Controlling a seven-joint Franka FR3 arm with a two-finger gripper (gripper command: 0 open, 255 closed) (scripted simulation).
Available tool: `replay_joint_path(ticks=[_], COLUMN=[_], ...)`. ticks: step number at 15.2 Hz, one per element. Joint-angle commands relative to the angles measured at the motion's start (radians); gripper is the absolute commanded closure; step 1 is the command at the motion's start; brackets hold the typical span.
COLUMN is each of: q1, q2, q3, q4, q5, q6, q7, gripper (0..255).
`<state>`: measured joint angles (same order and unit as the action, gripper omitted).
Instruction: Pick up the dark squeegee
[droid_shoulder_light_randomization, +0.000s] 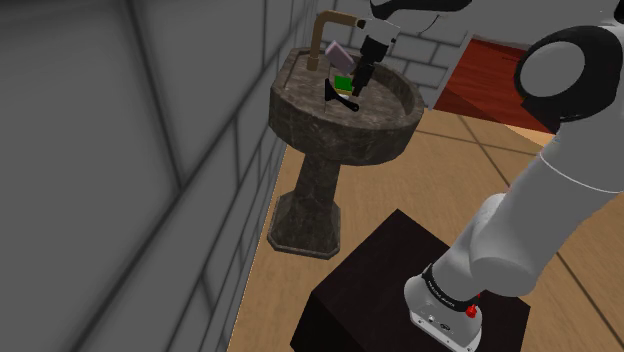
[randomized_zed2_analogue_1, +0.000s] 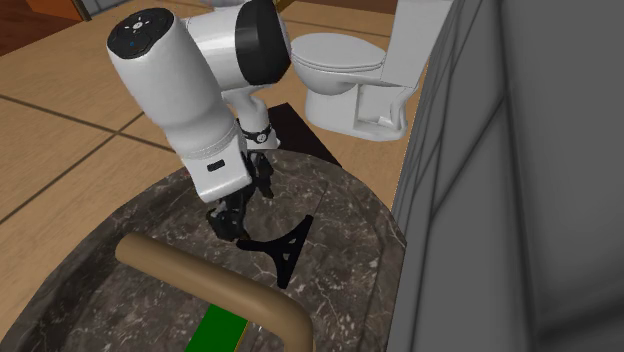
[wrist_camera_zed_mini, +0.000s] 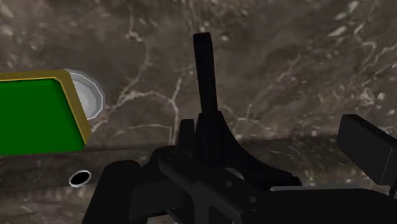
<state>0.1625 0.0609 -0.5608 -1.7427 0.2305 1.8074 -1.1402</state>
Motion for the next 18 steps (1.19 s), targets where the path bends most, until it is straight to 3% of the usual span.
replay_joint_path(ticks=[1, 2, 12, 13, 18], q1=[-0.022, -0.040, -0.038, -0.037, -0.037], q2=[0.107, 0.160, 0.166, 0.165, 0.165], q3=[-0.006, -0.001, 0.008, 0.007, 0.007], q4=[0.104, 0.159, 0.067, 0.065, 0.065], q5=[0.073, 0.105, 0.115, 0.115, 0.115], q6=[-0.034, -0.054, 0.041, 0.042, 0.042], q7=[-0.107, -0.149, -0.173, -0.173, -0.173], gripper=[0, 0, 0, 255, 255])
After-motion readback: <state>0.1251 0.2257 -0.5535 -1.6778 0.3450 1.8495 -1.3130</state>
